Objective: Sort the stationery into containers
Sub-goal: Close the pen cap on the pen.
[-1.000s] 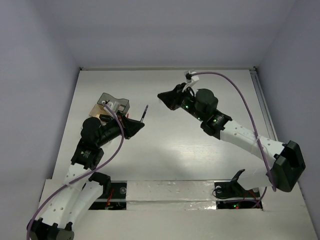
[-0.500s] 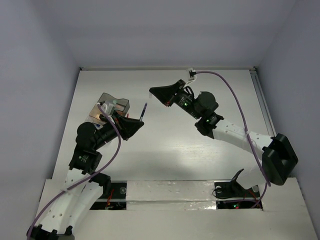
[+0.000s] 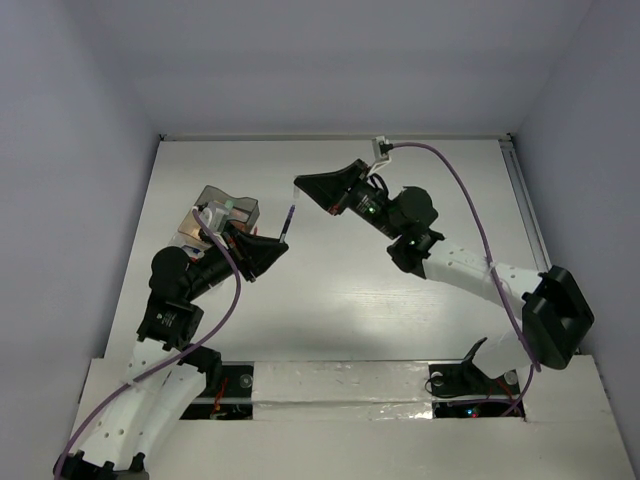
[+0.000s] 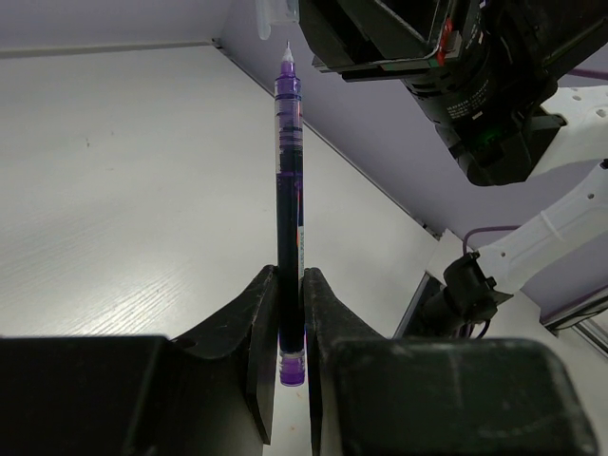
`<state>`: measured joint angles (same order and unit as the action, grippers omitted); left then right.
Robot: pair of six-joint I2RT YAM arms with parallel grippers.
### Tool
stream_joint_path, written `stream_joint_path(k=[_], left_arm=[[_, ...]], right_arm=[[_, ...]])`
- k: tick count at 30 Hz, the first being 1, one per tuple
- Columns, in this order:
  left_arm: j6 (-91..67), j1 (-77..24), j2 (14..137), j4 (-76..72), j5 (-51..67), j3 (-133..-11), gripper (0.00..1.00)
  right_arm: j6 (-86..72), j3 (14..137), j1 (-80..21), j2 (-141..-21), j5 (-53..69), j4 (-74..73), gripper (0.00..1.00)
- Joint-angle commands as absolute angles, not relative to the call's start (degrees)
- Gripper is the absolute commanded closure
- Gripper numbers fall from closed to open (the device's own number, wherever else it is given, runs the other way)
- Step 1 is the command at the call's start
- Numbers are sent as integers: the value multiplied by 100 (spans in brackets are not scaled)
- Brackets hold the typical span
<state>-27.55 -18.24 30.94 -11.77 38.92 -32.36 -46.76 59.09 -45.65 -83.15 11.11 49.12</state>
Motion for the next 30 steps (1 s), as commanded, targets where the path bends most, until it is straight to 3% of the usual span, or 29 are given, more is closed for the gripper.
stream_joint_path(k=[1,30], left_arm=[[-2760,-1793,3024,-1556,3964,-3225,100],[-3075,-1793,2935,-2081,3682,-3094,100]], right_arm=[[-4737,5942,-4658,-8367,1195,5431,100],[-4930,5493,-5001,-8393,1020,6257,100]])
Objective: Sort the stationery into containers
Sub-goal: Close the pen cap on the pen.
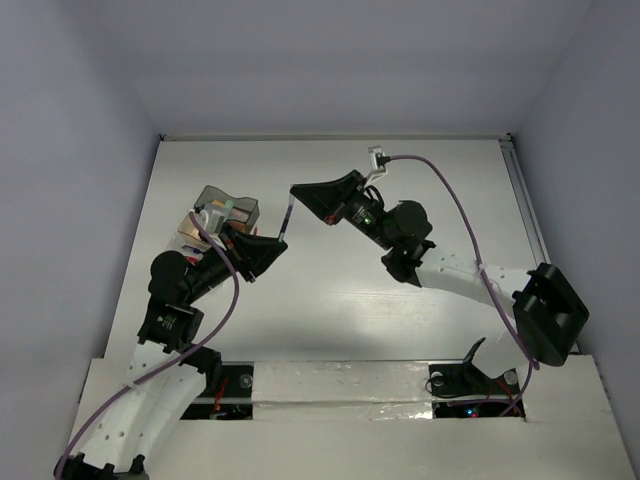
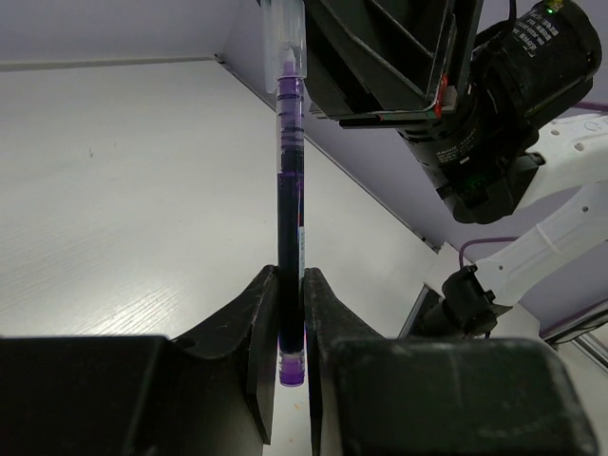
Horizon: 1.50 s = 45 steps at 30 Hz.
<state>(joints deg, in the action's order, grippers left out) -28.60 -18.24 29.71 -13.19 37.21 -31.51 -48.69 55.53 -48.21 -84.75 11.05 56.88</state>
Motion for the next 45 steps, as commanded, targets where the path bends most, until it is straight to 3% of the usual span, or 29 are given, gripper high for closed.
stream_joint_path(k=[1,12,34,45], left_arm=[[-3120,-1793,2970,-2170,3691,-3076,100],[-3349,-1793,3181,-2865,3682,-3155,100],[-2953,-1960,3744,-2690,3498,-3867,100],[-2461,-1960,3867,-2110,3358,-4333,100]], right_arm=[[-4957,5484,-5053,-8402,1028,6336,100],[-5133,5247,-5229,-8508,1055,6135,100],[-3938,5089,-5502,-8279,1687,2516,100],[-3463,5308,-5502,-8358,3348,1293,100]])
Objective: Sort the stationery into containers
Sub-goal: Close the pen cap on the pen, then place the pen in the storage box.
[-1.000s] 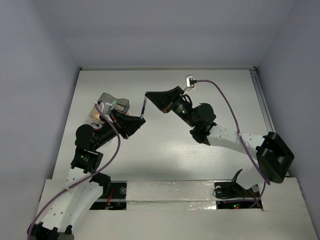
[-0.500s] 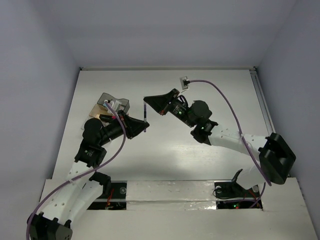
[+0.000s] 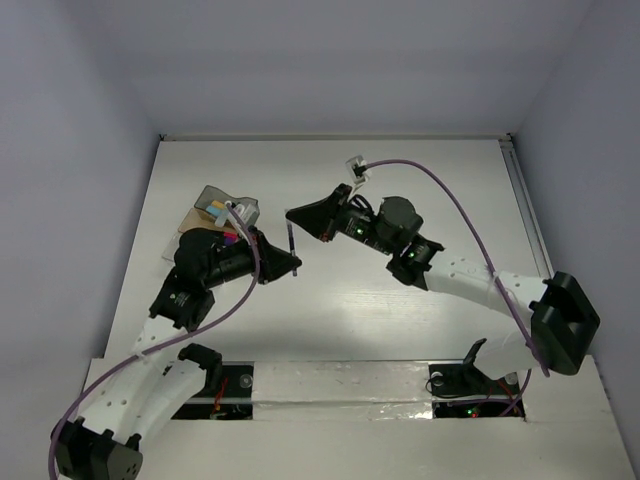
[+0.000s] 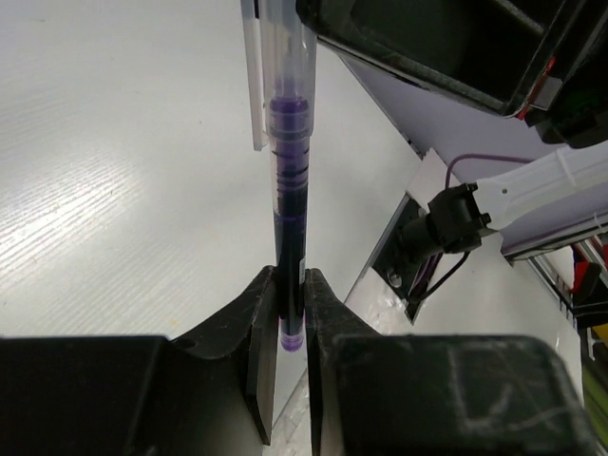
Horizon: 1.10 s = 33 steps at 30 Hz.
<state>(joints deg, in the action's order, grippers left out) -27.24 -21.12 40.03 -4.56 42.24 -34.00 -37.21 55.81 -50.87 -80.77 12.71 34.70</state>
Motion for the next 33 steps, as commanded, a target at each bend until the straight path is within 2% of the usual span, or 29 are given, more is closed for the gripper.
stream_joint_path(k=[1,4,10,11,12,13,14,17,19,23,26,30,33], left_arm=[[-2357,-1960,3858,-2031,3331,-4385,100],[-2259,-1960,3832,-1855,3261,-4552,100],[-2469,-1960,3744,-2021,3278,-4316,100],[-2513,-1960,3709,-2039,3278,-4185,100],[-2601,-1960,3700,-2056,3261,-4114,100],[-2662,-1960,3691,-2083,3269,-4044,100],[-2724,-1960,3691,-2100,3243,-3860,100],[-3031,-1960,3683,-2127,2989,-3596,100],[-3224,-1960,3683,-2197,2734,-3271,100],[-3453,-1960,3718,-2092,2190,-3129,100],[-3638,-1960,3805,-1461,1198,-3190,100],[-3752,-1811,4034,-546,-338,-3235,100],[-3867,-1206,4025,-247,-509,-3025,100]], right_arm=[[-3445,5326,-5502,-8358,3401,1188,100],[-3401,5239,-5502,-8341,3507,1125,100],[-3427,5264,-5502,-8174,2971,1256,100],[-3445,5326,-5502,-8061,2536,1300,94],[-3463,5361,-5502,-7999,2392,1344,82],[-3472,5396,-5502,-7902,2243,1414,66],[-3489,5466,-5441,-7788,1963,1459,46],[-3516,5554,-5291,-7226,1663,1652,30],[-3428,5625,-5160,-6753,1408,1617,26],[-3217,5362,-5106,-5934,978,1390,22],[-2980,5002,-5045,-5591,617,845,21],[-2865,4466,-4931,-5528,352,422,21],[-2795,4193,-4878,-5668,307,316,21]])
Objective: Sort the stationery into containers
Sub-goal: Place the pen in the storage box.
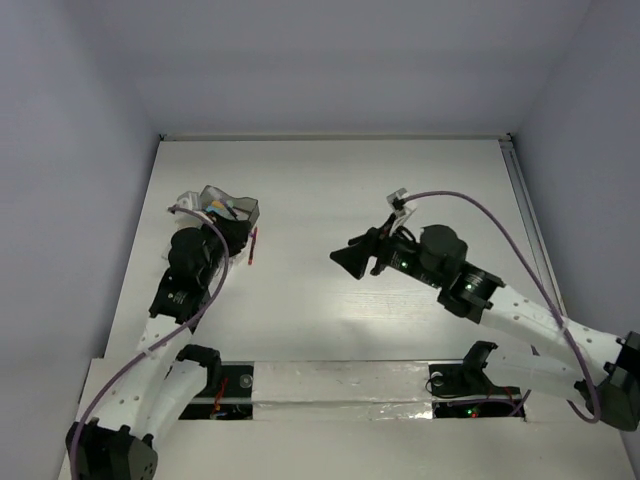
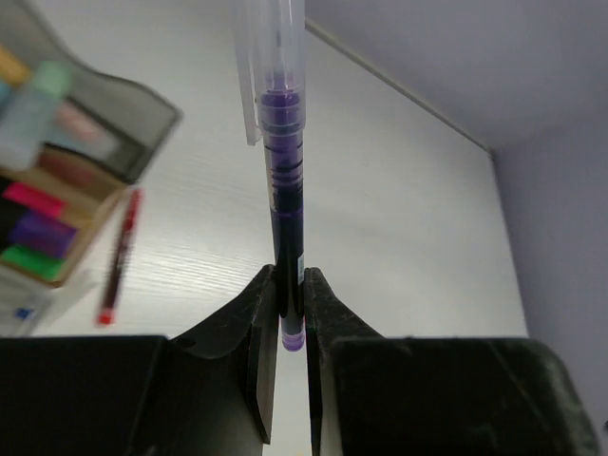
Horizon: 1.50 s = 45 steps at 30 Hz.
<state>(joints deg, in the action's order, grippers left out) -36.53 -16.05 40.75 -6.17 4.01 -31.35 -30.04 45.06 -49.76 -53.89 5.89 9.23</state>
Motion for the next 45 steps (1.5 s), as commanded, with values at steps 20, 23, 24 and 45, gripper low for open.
stream_joint_path(k=[20,23,24,45], left_arm=[[-4095,870,5098,-519,-105,-2277,100],[-4218,870,5001,-475,-184,-2136,100],[-4254,870,4984,-431,-228,-2084,100],[-3789,870,4255,-264,165,-2863,27]], right_arm=[[-2742,3656,-4878,-5985,1213,940,20],[-2725,3639,-4878,-5977,1169,940,19],[-2725,3647,-4878,-5977,1178,949,19],[-2742,3823,-4878,-6723,985,1011,40]])
